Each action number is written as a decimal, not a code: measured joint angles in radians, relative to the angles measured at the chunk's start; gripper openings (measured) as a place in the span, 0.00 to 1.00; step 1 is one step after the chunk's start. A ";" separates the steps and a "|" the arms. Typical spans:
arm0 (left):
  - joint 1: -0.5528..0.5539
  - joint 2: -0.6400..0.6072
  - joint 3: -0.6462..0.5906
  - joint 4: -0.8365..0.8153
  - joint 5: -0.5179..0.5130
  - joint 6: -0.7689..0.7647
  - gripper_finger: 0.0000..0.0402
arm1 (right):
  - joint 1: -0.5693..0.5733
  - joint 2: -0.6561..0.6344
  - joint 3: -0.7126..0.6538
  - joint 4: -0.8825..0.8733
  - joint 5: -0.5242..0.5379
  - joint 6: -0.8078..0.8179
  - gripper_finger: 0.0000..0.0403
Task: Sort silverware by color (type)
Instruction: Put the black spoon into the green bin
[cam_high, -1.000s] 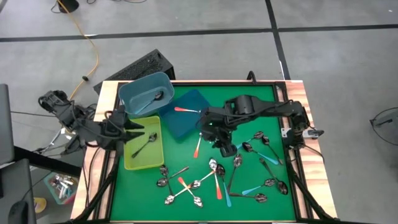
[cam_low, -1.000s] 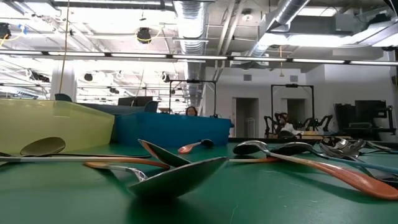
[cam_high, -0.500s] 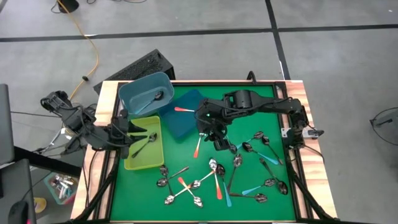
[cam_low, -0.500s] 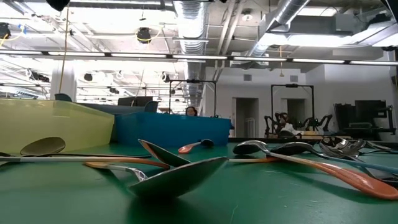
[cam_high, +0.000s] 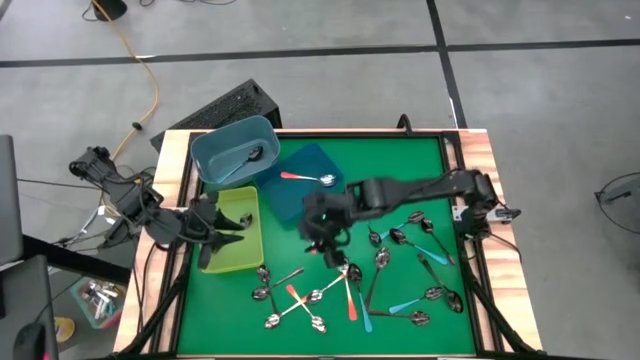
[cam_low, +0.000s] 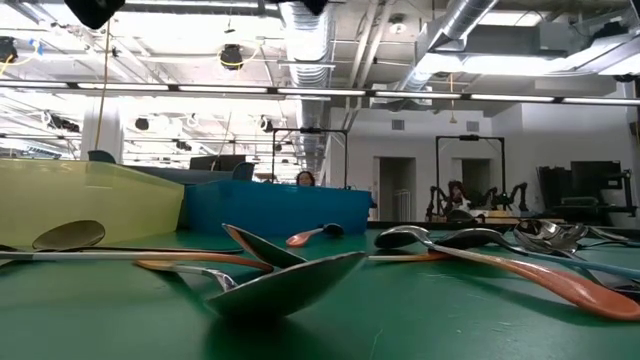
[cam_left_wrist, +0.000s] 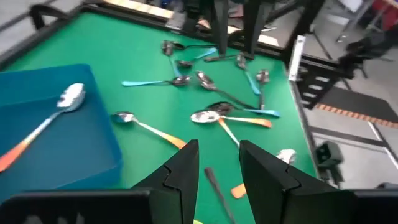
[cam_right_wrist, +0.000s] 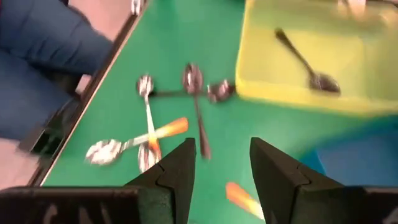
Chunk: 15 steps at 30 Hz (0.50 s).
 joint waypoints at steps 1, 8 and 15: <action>-0.008 0.000 0.000 0.010 -0.001 0.002 0.25 | 0.012 0.000 -0.043 0.090 0.013 0.000 0.41; -0.064 -0.001 0.000 0.078 -0.047 0.042 0.25 | 0.069 0.000 -0.275 0.576 0.156 0.003 0.41; -0.092 -0.001 0.000 0.090 -0.060 0.080 0.25 | 0.089 0.016 -0.369 0.715 0.231 0.074 0.41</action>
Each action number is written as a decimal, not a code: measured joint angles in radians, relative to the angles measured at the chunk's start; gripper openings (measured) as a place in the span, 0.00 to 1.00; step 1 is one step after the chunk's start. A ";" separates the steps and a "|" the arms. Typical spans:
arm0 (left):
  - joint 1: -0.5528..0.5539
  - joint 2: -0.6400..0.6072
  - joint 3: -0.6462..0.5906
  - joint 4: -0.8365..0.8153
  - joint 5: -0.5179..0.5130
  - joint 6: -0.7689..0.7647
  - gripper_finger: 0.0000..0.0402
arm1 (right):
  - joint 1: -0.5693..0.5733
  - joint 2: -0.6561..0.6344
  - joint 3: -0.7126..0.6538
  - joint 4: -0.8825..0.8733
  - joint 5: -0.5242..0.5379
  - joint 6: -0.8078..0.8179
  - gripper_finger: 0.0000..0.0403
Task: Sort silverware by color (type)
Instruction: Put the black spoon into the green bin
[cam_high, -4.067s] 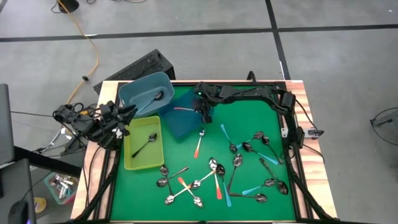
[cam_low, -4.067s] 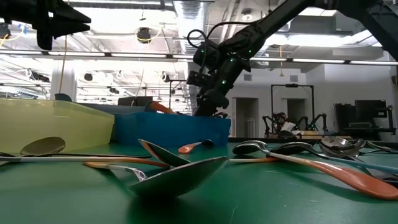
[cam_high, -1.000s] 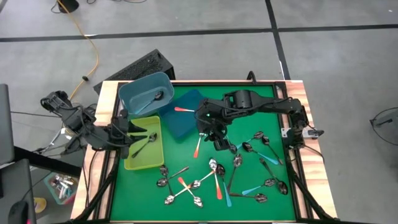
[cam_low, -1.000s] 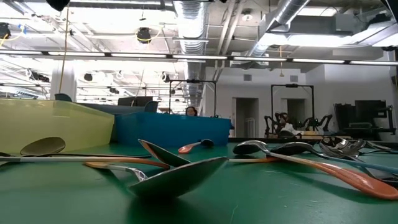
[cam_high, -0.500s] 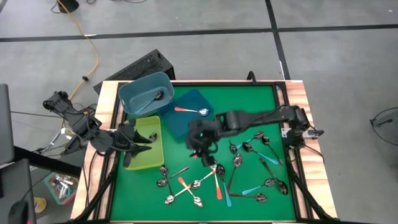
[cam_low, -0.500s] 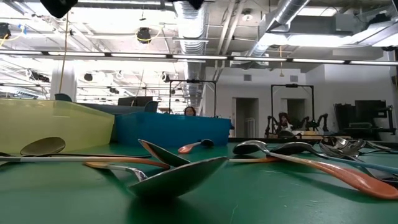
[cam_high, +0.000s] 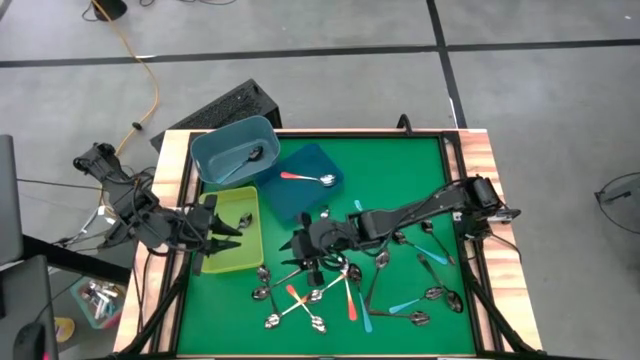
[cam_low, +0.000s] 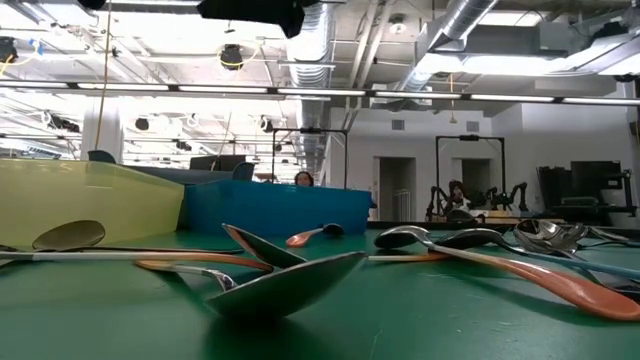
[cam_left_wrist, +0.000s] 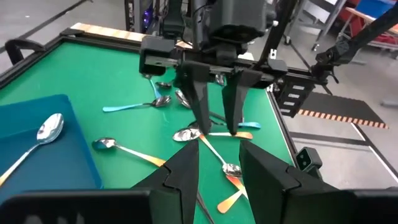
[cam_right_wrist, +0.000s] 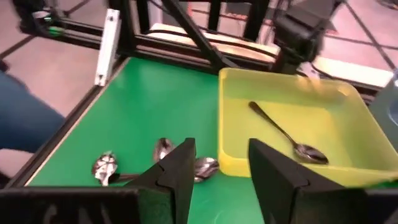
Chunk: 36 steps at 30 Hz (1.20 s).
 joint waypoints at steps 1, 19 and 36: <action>0.000 0.000 0.000 0.000 0.000 0.000 0.25 | 0.003 0.017 0.002 0.016 0.013 0.008 0.41; 0.000 -0.001 0.000 0.015 -0.036 0.040 0.25 | 0.019 0.410 0.429 -0.304 -0.043 -0.040 0.41; 0.000 -0.001 0.000 0.013 -0.035 0.042 0.25 | 0.013 0.540 0.541 -0.446 -0.096 -0.072 0.41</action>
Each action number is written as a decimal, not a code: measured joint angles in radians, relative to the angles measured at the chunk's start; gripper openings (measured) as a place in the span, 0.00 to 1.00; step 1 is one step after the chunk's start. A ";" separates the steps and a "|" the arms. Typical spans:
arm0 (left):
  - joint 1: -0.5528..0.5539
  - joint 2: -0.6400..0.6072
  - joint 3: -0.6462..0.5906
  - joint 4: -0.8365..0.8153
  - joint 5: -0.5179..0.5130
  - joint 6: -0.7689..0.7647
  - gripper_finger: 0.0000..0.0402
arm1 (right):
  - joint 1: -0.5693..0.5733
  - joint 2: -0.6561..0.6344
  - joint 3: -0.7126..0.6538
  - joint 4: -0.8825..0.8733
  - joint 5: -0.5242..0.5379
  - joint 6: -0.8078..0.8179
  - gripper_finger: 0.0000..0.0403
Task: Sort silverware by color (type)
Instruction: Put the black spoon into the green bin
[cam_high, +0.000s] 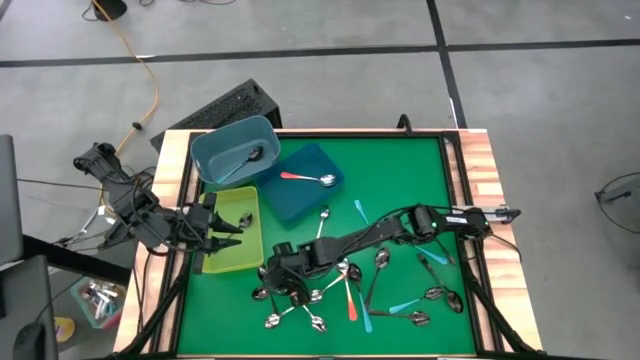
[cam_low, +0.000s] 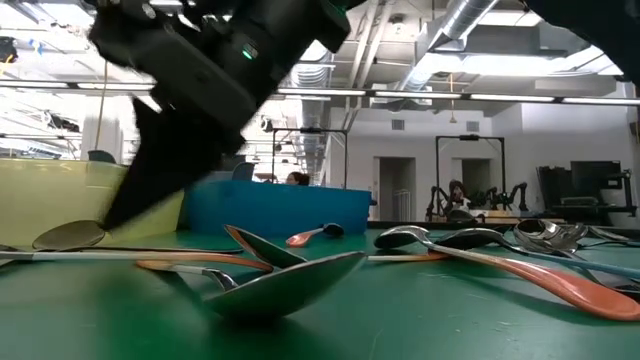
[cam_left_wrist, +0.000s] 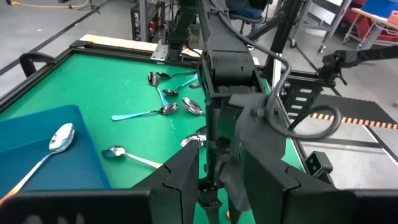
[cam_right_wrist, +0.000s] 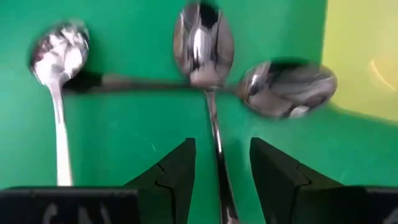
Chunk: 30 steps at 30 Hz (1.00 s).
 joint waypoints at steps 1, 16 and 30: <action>0.000 0.000 0.000 0.001 0.000 0.000 0.25 | -0.001 0.002 0.002 0.009 0.000 0.001 0.41; 0.000 0.000 0.000 0.000 -0.001 -0.005 0.25 | -0.015 0.032 0.001 -0.046 0.007 0.062 0.35; 0.000 0.000 0.000 0.000 -0.003 -0.004 0.25 | -0.019 0.025 0.005 -0.209 0.008 0.140 0.02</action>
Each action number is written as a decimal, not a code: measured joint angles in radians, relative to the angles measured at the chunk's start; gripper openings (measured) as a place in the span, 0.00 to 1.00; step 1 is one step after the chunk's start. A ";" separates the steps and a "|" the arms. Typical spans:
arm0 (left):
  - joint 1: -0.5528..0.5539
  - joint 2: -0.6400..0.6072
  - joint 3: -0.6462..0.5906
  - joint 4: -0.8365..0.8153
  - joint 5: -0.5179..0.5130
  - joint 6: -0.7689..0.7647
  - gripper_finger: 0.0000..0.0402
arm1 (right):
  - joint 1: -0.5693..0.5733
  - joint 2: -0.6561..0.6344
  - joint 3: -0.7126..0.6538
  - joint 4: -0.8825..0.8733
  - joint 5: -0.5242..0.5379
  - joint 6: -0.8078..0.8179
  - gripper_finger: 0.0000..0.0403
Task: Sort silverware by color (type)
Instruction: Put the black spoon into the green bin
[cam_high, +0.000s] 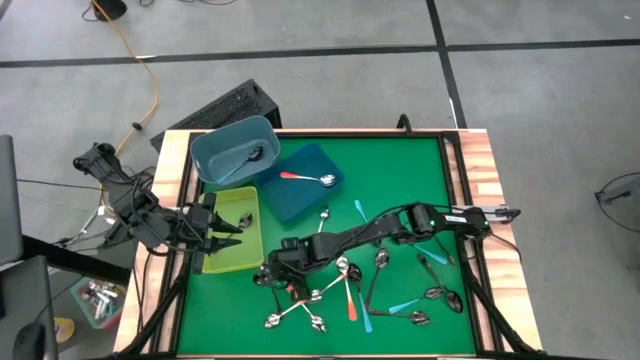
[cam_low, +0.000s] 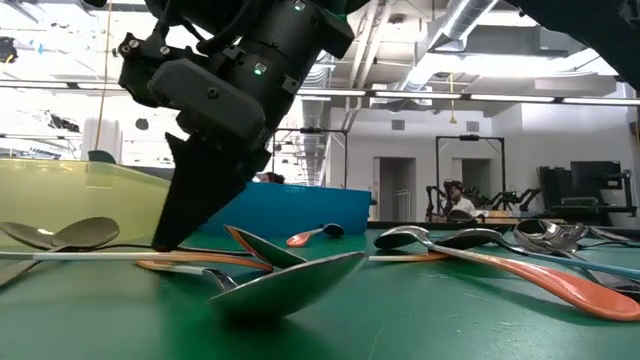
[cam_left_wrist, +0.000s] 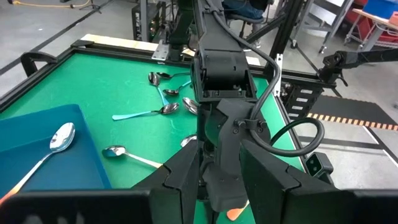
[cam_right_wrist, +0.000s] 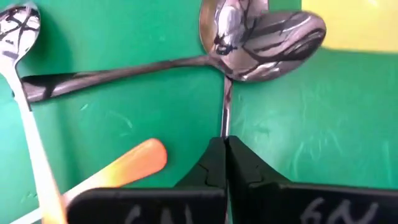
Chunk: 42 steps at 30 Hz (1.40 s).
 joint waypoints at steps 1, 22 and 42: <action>0.000 0.000 0.000 0.000 0.000 0.000 0.25 | 0.000 -0.001 0.000 -0.017 0.000 0.011 0.02; 0.000 0.000 0.001 -0.014 0.001 -0.004 0.25 | 0.029 -0.120 -0.011 -0.320 0.190 0.144 0.02; 0.000 0.000 0.001 -0.024 0.031 -0.018 0.25 | 0.120 -0.163 -0.016 -0.862 0.237 0.385 0.18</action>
